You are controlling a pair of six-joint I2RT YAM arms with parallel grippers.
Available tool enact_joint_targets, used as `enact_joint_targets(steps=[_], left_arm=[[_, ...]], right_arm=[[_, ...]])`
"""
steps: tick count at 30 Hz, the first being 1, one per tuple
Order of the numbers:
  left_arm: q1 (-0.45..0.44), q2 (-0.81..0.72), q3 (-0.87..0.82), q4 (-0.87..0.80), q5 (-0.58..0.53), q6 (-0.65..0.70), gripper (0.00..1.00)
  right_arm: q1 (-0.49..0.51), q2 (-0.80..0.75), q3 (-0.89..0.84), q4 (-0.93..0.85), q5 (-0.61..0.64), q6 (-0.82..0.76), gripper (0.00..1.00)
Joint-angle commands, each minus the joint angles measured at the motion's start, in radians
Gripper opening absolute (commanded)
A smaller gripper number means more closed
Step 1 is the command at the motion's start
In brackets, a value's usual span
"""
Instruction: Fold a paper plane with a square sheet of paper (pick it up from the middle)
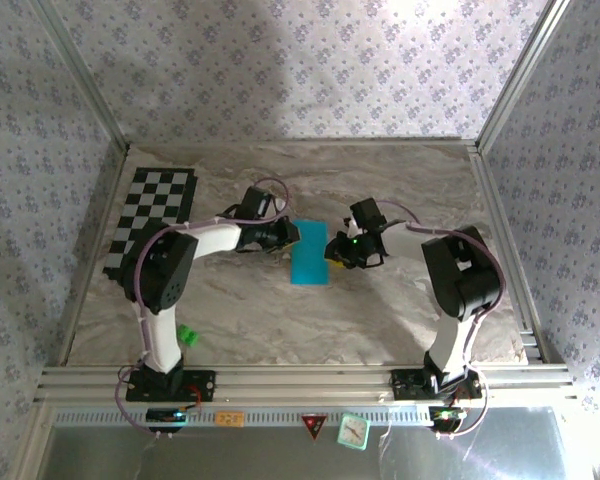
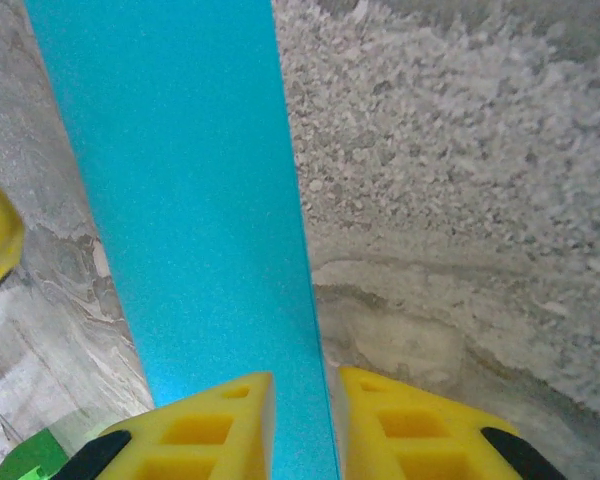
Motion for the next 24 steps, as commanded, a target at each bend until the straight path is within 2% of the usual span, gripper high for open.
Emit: enact_joint_targets(steps=[1, 6, 13, 24], left_arm=[[-0.008, 0.041, 0.072, -0.085, -0.001, 0.056, 0.12], [-0.008, 0.092, 0.110, -0.129, -0.041, 0.022, 0.10], [-0.011, 0.127, 0.079, -0.140, -0.093, -0.044, 0.08], [-0.014, 0.126, 0.065, -0.165, -0.145, -0.106, 0.08]], right_arm=[[-0.011, -0.035, -0.016, -0.021, -0.007, 0.012, 0.26], [-0.023, -0.060, -0.042, -0.058, -0.056, -0.010, 0.29], [-0.024, -0.083, -0.086, -0.092, -0.112, -0.030, 0.33], [0.001, -0.076, -0.106, -0.075, -0.167, 0.007, 0.32]])
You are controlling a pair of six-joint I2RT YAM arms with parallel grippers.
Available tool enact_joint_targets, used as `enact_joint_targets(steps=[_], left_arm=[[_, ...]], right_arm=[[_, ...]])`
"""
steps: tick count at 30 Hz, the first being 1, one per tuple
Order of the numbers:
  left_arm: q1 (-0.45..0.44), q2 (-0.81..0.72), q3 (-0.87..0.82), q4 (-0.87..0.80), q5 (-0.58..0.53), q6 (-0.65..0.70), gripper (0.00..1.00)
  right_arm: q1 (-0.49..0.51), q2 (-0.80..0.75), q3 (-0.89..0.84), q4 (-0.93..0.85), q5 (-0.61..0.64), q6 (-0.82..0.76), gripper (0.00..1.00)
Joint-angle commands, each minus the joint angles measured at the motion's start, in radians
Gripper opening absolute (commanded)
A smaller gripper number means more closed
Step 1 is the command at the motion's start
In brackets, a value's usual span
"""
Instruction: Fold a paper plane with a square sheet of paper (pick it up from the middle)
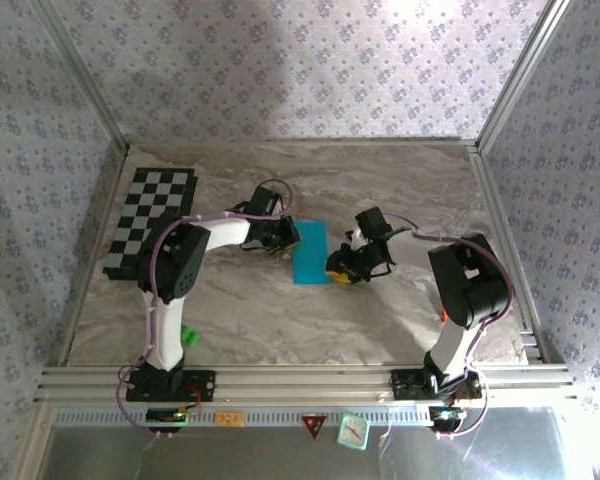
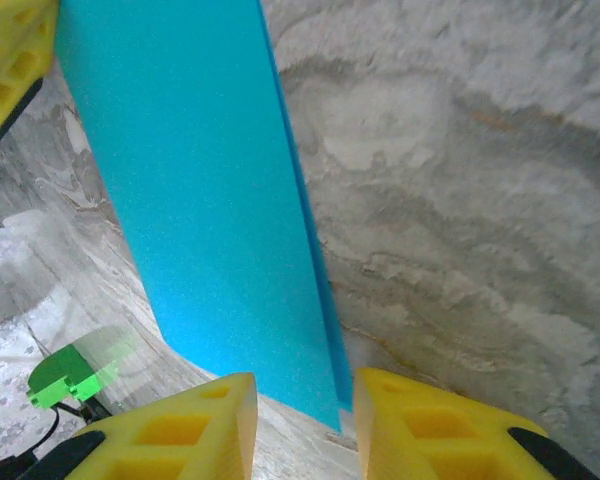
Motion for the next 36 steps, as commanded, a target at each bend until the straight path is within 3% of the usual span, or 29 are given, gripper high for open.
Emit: enact_joint_targets(steps=[1, 11, 18, 36], left_arm=[[-0.004, 0.023, -0.022, -0.074, -0.069, -0.024, 0.07], [-0.004, 0.032, -0.020, -0.083, -0.070, -0.034, 0.07], [-0.004, 0.032, -0.023, -0.090, -0.081, -0.038, 0.07], [0.001, 0.038, -0.029, -0.090, -0.063, -0.057, 0.07]], right_arm=[[0.008, -0.009, -0.014, -0.021, -0.033, 0.011, 0.32], [0.011, -0.011, -0.034, -0.025, -0.038, 0.008, 0.30], [0.007, -0.050, -0.033, -0.092, 0.072, -0.033, 0.31], [0.021, -0.018, -0.018, -0.008, -0.013, -0.005, 0.25]])
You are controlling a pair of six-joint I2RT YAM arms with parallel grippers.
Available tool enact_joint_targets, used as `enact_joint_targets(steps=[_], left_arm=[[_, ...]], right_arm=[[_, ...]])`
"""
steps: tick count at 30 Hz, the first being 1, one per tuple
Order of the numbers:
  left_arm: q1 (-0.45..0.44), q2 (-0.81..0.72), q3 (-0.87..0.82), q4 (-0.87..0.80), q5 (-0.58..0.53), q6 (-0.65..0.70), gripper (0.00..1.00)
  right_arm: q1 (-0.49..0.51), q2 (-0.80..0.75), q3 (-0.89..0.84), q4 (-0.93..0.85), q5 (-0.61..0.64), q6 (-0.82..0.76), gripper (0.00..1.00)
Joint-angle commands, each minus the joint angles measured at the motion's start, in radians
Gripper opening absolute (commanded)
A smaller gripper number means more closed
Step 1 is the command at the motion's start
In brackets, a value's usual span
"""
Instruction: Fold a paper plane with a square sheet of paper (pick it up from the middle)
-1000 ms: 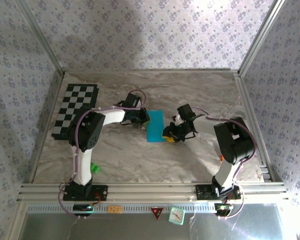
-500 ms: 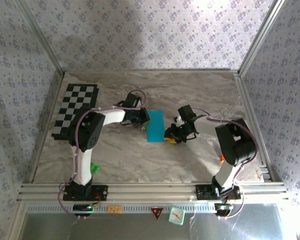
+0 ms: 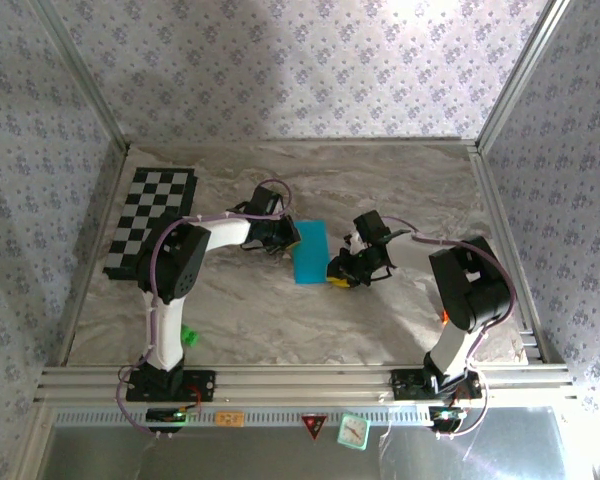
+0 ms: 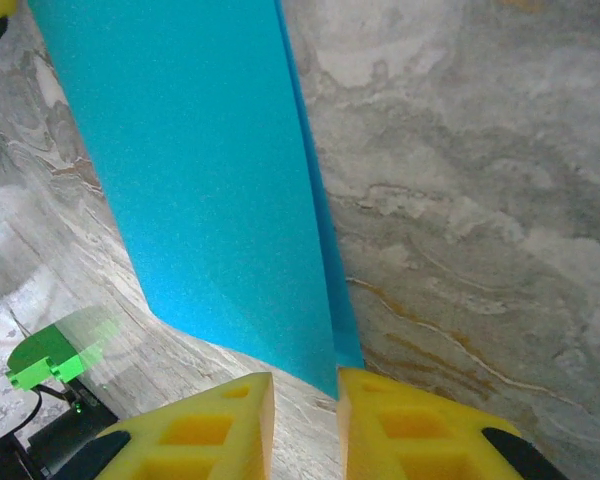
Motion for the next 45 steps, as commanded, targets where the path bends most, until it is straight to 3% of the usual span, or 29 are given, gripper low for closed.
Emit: enact_joint_targets(steps=[1, 13, 27, 45], left_arm=[[0.001, 0.037, -0.029, -0.090, -0.056, -0.007, 0.07], [0.001, 0.041, -0.023, -0.093, -0.044, 0.007, 0.07], [-0.001, 0.028, -0.008, -0.085, -0.012, 0.019, 0.07], [-0.004, 0.026, -0.044, -0.066, 0.003, 0.027, 0.07]], right_arm=[[-0.002, 0.005, 0.003, 0.026, -0.023, 0.019, 0.24], [-0.020, 0.046, -0.010, 0.098, -0.021, 0.076, 0.18], [-0.020, 0.029, 0.000, 0.052, -0.029, 0.063, 0.05], [0.088, 0.137, 0.181, 0.163, -0.039, 0.152, 0.02]])
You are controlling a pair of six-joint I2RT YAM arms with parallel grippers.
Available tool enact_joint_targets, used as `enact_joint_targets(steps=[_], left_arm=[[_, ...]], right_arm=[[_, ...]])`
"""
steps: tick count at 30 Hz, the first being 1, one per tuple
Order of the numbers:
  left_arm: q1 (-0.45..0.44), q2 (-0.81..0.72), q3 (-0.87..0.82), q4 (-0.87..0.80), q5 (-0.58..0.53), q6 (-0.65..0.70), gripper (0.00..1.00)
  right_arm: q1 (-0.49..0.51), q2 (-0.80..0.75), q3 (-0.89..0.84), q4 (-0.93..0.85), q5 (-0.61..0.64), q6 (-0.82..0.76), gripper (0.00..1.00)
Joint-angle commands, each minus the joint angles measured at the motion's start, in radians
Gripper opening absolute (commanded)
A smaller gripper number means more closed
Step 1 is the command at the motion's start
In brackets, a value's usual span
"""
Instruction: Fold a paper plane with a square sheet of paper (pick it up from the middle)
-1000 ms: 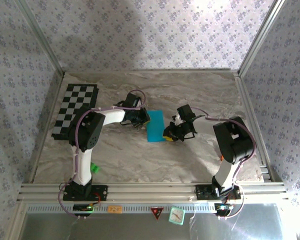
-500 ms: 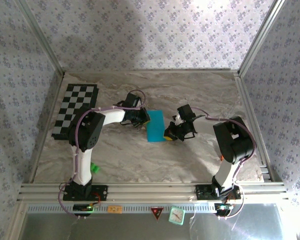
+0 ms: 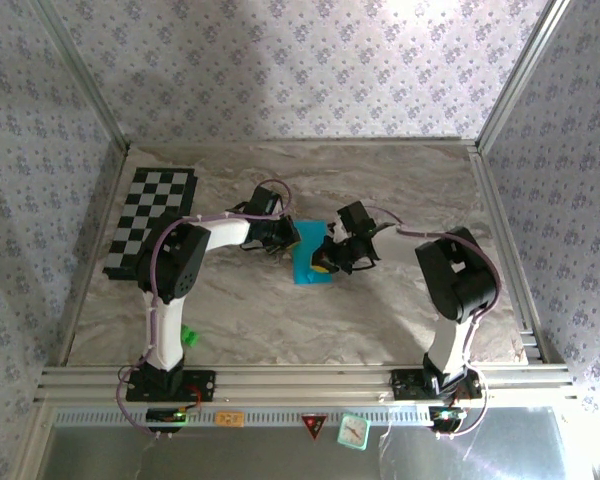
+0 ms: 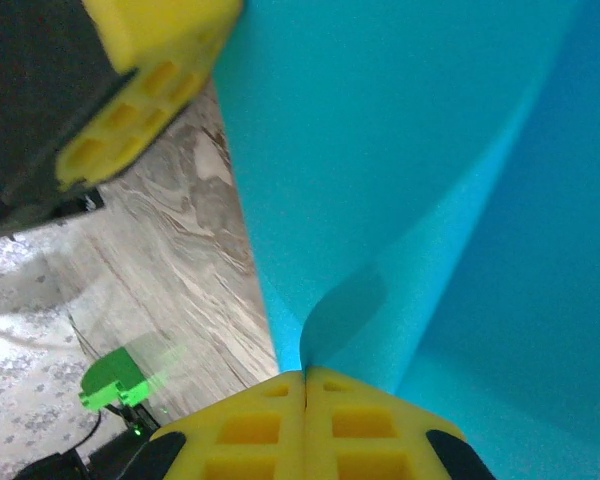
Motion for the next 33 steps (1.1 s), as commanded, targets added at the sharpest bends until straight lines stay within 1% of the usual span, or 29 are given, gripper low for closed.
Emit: enact_joint_targets(steps=[1, 8, 13, 18, 33], left_arm=[[-0.004, 0.024, -0.040, -0.075, -0.014, 0.017, 0.07], [-0.006, 0.021, -0.043, -0.073, -0.014, 0.021, 0.07], [-0.007, 0.020, -0.047, -0.072, -0.016, 0.023, 0.07], [-0.007, 0.018, -0.053, -0.069, -0.016, 0.024, 0.07], [-0.007, 0.015, -0.063, -0.066, -0.017, 0.021, 0.07]], right_arm=[[0.020, 0.039, 0.056, 0.045, -0.007, 0.045, 0.02], [0.024, 0.071, 0.090, 0.066, 0.045, 0.059, 0.02], [0.021, 0.083, 0.083, 0.074, 0.078, 0.079, 0.02], [0.017, 0.096, 0.078, 0.100, 0.085, 0.092, 0.02], [0.018, 0.121, 0.086, 0.091, 0.121, 0.088, 0.02]])
